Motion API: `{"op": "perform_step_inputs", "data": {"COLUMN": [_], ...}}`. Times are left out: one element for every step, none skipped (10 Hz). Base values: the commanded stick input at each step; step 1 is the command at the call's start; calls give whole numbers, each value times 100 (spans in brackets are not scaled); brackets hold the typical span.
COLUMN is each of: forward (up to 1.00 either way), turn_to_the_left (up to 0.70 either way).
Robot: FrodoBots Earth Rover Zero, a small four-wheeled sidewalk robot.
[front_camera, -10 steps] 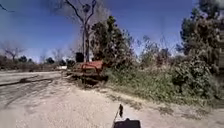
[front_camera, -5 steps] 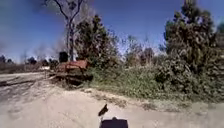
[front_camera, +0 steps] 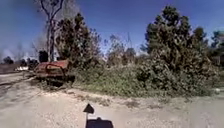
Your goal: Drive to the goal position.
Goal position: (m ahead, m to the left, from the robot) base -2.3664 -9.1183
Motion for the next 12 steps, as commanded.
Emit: {"op": "perform_step_inputs", "data": {"forward": [0, 0, 0, 0, 0, 0, 0, 0, 0, 0, 0, 0], "turn_to_the_left": [-100, -100, -100, -100, -100, -100, -100, -100, -100, -100, -100, -100]}}
